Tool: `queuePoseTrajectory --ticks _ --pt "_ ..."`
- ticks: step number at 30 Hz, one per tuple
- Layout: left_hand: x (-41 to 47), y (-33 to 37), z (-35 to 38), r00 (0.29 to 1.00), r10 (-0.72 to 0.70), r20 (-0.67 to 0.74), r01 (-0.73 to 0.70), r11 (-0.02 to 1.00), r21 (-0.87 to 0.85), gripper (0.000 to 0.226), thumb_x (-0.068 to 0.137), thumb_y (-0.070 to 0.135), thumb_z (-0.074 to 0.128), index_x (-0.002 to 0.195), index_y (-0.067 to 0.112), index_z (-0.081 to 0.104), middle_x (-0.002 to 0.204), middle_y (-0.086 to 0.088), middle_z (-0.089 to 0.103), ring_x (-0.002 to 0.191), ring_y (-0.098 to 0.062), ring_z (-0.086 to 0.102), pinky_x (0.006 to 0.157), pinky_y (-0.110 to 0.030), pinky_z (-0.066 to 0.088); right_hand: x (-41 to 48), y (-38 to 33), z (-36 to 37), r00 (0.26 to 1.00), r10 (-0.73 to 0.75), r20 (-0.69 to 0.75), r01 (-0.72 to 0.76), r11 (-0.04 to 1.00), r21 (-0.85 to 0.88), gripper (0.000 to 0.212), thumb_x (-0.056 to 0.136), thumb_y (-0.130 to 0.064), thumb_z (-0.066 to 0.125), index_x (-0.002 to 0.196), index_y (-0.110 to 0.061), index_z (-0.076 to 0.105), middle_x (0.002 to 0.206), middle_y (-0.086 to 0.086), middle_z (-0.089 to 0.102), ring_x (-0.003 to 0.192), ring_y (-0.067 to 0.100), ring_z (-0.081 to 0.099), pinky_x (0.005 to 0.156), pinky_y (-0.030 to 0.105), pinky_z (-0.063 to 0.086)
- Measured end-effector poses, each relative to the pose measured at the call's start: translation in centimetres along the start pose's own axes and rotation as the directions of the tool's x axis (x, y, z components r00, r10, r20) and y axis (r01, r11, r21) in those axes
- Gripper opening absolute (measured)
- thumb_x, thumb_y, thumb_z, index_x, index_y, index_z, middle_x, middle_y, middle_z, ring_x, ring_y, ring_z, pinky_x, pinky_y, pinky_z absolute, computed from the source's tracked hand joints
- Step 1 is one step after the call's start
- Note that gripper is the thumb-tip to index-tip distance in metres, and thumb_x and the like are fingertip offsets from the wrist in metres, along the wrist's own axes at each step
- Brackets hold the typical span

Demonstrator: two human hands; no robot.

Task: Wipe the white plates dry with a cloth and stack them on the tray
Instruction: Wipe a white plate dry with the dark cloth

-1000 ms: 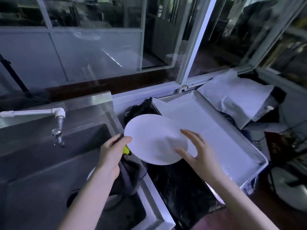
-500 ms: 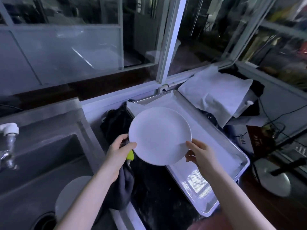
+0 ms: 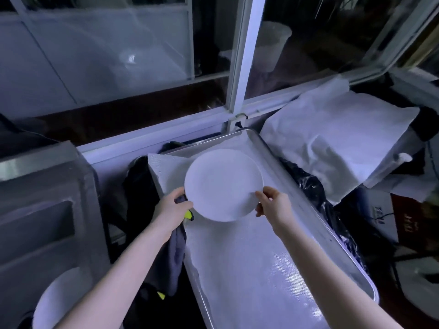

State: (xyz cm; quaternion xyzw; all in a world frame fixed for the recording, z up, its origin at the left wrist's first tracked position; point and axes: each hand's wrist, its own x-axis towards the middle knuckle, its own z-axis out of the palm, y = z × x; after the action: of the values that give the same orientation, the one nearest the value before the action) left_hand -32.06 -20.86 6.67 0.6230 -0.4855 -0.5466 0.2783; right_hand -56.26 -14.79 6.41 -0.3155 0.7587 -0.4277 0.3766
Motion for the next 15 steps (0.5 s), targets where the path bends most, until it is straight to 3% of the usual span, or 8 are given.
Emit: queuePoseTrajectory --ticks 4,10,15 --pt "3.0 0.2 1.7 0.987 -0.103 0.127 0.102 0.995 0.015 0.048 0.082 -0.004 0.056 0.116 0.029 0.067 0.097 -0.002 0.065 0.044 -0.006 0.052 0.045 -0.022 0.046 4.0 0.8 0.5 1.0 -0.006 0.002 0.007 0.997 -0.075 0.02 0.093 -0.003 0.053 0.082 0.01 0.063 0.048 0.002 0.053 0.041 0.018 0.052 0.058 0.039 0.05" --pt "5.5 -0.9 3.1 0.98 -0.156 0.119 0.149 0.986 0.073 0.046 0.082 -0.003 0.057 0.111 0.031 0.065 0.098 0.006 0.063 0.044 -0.003 0.055 0.045 -0.022 0.047 7.2 2.8 1.3 0.999 0.028 0.023 -0.025 0.988 -0.153 0.023 0.093 -0.006 0.055 0.08 0.013 0.061 0.047 0.005 0.057 0.041 0.019 0.056 0.059 0.032 0.048" --pt "6.1 -1.6 3.7 0.977 -0.18 0.115 0.169 0.981 0.094 0.048 0.083 -0.005 0.057 0.116 0.028 0.063 0.116 -0.001 0.061 0.049 -0.011 0.053 0.045 -0.023 0.045 7.6 4.2 1.9 0.998 0.058 0.016 -0.053 0.977 -0.208 0.027 0.092 -0.009 0.056 0.071 0.009 0.056 0.047 0.008 0.059 0.035 0.009 0.05 0.04 0.015 0.037"
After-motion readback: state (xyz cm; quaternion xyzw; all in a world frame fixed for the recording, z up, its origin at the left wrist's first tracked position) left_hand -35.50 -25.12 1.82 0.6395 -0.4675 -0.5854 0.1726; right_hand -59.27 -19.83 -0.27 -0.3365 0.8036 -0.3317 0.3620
